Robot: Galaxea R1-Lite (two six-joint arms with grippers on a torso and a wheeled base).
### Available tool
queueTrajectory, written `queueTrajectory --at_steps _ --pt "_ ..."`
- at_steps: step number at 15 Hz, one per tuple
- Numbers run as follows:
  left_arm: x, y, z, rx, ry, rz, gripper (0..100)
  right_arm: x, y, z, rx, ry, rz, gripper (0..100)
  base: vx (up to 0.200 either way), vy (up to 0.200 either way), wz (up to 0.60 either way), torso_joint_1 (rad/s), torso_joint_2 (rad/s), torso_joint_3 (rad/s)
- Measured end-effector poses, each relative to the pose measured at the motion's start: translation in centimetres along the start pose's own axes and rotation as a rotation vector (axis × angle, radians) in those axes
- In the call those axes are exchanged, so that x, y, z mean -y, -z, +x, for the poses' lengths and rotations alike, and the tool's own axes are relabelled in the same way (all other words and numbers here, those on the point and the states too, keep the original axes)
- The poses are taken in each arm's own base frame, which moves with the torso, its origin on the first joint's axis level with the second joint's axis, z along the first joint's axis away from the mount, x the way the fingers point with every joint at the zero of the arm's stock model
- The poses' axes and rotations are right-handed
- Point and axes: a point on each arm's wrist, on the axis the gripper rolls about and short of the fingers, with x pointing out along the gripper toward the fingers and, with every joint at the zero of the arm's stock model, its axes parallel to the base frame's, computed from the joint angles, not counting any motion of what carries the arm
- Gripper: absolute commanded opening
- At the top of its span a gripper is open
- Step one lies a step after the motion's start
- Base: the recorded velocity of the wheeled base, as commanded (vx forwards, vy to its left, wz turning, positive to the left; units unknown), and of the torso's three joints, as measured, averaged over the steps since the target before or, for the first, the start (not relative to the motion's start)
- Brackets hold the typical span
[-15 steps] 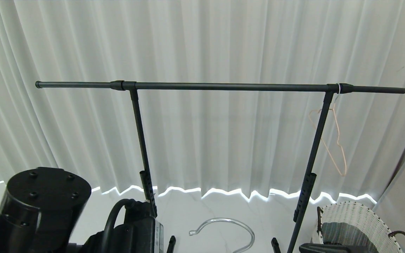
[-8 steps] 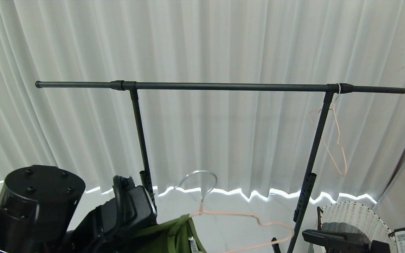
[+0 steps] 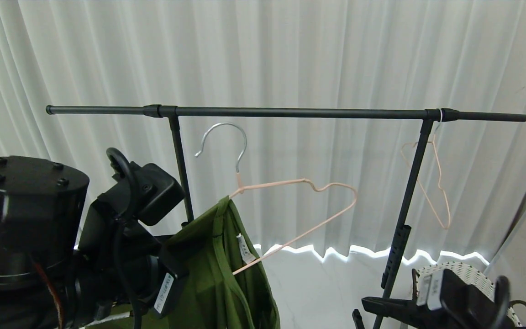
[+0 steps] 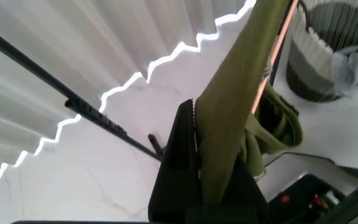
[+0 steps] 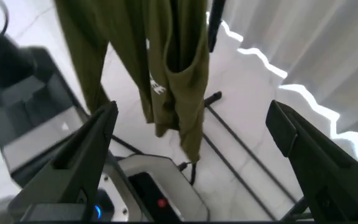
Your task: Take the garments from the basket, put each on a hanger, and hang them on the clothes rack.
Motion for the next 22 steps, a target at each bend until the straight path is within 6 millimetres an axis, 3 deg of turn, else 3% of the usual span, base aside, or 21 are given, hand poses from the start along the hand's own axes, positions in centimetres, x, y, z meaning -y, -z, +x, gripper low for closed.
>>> queueTrajectory --at_steps 4,8,11,15,16,22 --pt "-0.1 -1.0 -0.1 0.061 -0.007 -0.020 0 -0.2 -2.8 5.5 0.040 0.133 0.152 100 0.000 0.000 0.00 0.000 0.00 0.000" --pt "-0.1 -1.1 0.0 0.065 -0.007 -0.021 0 0.3 -2.3 10.1 0.010 0.230 0.176 100 0.000 0.000 0.00 0.000 0.00 0.000" --pt "-0.1 -1.1 0.0 0.066 -0.007 -0.021 0 1.5 -1.1 11.9 -0.028 0.304 0.182 100 0.000 0.000 0.00 0.000 0.00 0.000" --pt "-0.1 -1.2 0.1 0.073 -0.009 -0.023 0 2.2 0.2 12.6 -0.075 0.340 0.174 100 0.000 0.000 0.00 0.000 0.00 0.000" --pt "-0.1 -1.2 0.2 0.076 -0.010 -0.023 0 2.3 0.7 12.6 -0.090 0.348 0.169 0 0.000 0.000 0.00 0.000 0.00 0.000" --pt "0.0 -0.8 0.5 0.057 -0.011 -0.012 0 3.9 1.9 12.0 -0.114 0.468 0.164 0 0.000 0.000 0.00 0.000 0.00 0.000"
